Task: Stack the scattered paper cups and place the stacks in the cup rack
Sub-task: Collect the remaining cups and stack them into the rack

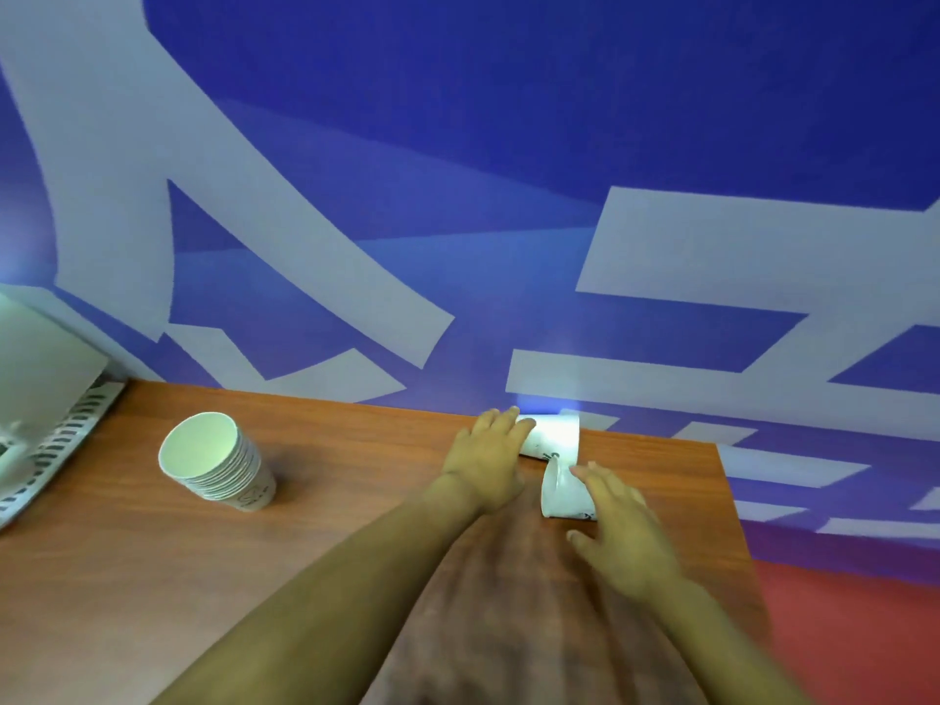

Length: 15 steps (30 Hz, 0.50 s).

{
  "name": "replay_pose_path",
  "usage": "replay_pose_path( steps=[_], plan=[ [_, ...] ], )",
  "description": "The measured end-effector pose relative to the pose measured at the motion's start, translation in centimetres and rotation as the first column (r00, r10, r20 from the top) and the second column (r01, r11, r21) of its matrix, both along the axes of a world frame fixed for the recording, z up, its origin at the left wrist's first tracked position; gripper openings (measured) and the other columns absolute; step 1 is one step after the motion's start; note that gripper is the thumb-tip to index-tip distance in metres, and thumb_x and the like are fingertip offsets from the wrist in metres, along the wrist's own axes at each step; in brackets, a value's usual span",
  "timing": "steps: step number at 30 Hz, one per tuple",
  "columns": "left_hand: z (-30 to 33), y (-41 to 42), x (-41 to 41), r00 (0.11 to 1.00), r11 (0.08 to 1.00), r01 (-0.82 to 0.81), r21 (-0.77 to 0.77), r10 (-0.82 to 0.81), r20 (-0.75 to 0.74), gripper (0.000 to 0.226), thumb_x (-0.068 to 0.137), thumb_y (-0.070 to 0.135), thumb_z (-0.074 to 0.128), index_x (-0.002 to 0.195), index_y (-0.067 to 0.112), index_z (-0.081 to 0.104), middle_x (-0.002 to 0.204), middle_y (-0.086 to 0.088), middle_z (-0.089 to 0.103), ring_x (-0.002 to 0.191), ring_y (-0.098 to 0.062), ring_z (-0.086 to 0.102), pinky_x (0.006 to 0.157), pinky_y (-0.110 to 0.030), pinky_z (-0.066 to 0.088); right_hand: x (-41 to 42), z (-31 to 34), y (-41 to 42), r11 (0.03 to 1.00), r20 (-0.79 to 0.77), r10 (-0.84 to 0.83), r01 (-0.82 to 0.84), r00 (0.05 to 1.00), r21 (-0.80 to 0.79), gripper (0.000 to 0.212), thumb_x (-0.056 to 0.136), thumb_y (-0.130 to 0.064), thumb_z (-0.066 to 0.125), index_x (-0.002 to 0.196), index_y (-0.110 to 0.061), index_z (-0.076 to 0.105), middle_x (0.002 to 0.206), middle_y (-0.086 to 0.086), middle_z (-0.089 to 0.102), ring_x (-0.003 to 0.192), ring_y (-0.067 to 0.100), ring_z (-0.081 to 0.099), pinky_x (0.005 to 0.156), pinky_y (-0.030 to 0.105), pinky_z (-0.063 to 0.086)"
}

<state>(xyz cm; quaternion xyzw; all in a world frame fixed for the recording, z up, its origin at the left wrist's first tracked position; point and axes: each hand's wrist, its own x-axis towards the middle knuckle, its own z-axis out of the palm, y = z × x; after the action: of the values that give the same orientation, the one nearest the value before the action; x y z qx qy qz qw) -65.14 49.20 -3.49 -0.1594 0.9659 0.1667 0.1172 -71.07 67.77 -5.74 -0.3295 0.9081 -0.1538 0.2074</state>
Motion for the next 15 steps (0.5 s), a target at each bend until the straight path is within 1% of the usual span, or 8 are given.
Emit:
replay_pose_path(
  steps=[2,3,5,6,8,11,13,15],
  plan=[
    [-1.0,0.2,-1.9,1.0,1.0,0.017,-0.006,-0.017,0.017,0.071,0.09,0.025,0.051,0.151,0.024,0.014,0.16,0.001,0.007,0.147,-0.023,0.006,0.114,-0.042,0.019,-0.6,-1.1,0.0,1.0,0.023,0.011,-0.011,1.0,-0.016,0.077,0.08,-0.035,0.063,0.146,-0.035,0.023,0.156,-0.01,0.018,0.143,0.015,0.021,0.113,0.037,0.027],
    [-1.6,0.3,-2.7,1.0,1.0,0.018,-0.003,-0.018,0.022,0.071,0.091,0.026,0.05,0.151,0.023,0.012,0.16,0.002,0.007,0.147,-0.022,0.004,0.115,-0.042,0.018,-1.0,-1.6,0.1,1.0,0.03,0.017,-0.017,0.999,-0.026,0.076,0.08,-0.035,0.063,0.146,-0.035,0.024,0.156,-0.012,0.019,0.142,0.014,0.02,0.113,0.035,0.026],
    [-2.6,0.3,-3.8,1.0,1.0,0.011,0.003,-0.011,0.021,0.071,0.093,0.029,0.049,0.152,0.023,0.009,0.159,0.002,0.012,0.148,-0.021,0.003,0.115,-0.042,0.018,-1.7,-2.2,0.2,0.998,0.022,0.034,-0.032,0.999,-0.055,0.073,0.08,-0.037,0.062,0.144,-0.034,0.028,0.152,-0.016,0.025,0.139,0.013,0.024,0.112,0.027,0.024],
    [-3.1,0.3,-4.2,1.0,1.0,0.011,-0.004,-0.011,0.02,0.071,0.093,0.031,0.049,0.151,0.023,0.009,0.158,0.001,0.017,0.147,-0.021,0.005,0.114,-0.042,0.019,-2.0,-2.3,0.3,0.997,0.01,0.037,-0.036,0.999,-0.065,0.071,0.079,-0.039,0.061,0.143,-0.033,0.031,0.149,-0.017,0.029,0.137,0.014,0.026,0.109,0.026,0.024],
    [-4.1,0.5,-4.5,1.0,0.999,0.014,-0.047,-0.013,0.021,0.071,0.092,0.035,0.052,0.151,0.022,0.013,0.15,-0.003,0.028,0.144,-0.024,0.015,0.11,-0.041,0.026,-2.4,-2.5,0.3,0.998,-0.024,0.047,-0.047,0.999,-0.037,0.07,0.08,-0.042,0.06,0.142,-0.034,0.03,0.144,-0.019,0.032,0.133,0.015,0.029,0.104,0.029,0.026],
    [-5.0,0.8,-4.3,0.999,0.998,-0.015,-0.063,0.018,0.036,0.064,0.088,0.043,0.057,0.141,0.02,0.029,0.133,-0.007,0.037,0.125,-0.028,0.038,0.096,-0.039,0.036,-2.6,-2.6,0.6,0.997,-0.032,0.058,-0.057,0.998,0.05,0.074,0.08,-0.039,0.062,0.144,-0.039,0.025,0.142,-0.02,0.03,0.126,0.012,0.03,0.102,0.028,0.029],
    [-5.1,1.1,-3.8,0.998,0.999,-0.047,-0.016,0.048,0.043,0.059,0.085,0.042,0.06,0.134,0.019,0.036,0.128,-0.006,0.04,0.118,-0.028,0.043,0.093,-0.039,0.039,-2.4,-2.9,0.8,0.998,0.001,0.03,-0.03,1.0,0.055,0.077,0.076,-0.04,0.064,0.144,-0.039,0.027,0.134,-0.017,0.034,0.12,0.012,0.034,0.099,0.026,0.031],
    [-5.0,1.2,-3.1,0.997,0.999,-0.054,0.003,0.053,0.06,0.058,0.083,0.039,0.06,0.131,0.018,0.036,0.129,-0.004,0.044,0.119,-0.028,0.044,0.094,-0.039,0.037,-2.0,-2.7,0.9,0.998,0.021,-0.008,0.007,1.0,0.069,0.076,0.075,-0.045,0.066,0.141,-0.04,0.03,0.13,-0.015,0.036,0.121,0.012,0.035,0.096,0.028,0.031]
  ],
)
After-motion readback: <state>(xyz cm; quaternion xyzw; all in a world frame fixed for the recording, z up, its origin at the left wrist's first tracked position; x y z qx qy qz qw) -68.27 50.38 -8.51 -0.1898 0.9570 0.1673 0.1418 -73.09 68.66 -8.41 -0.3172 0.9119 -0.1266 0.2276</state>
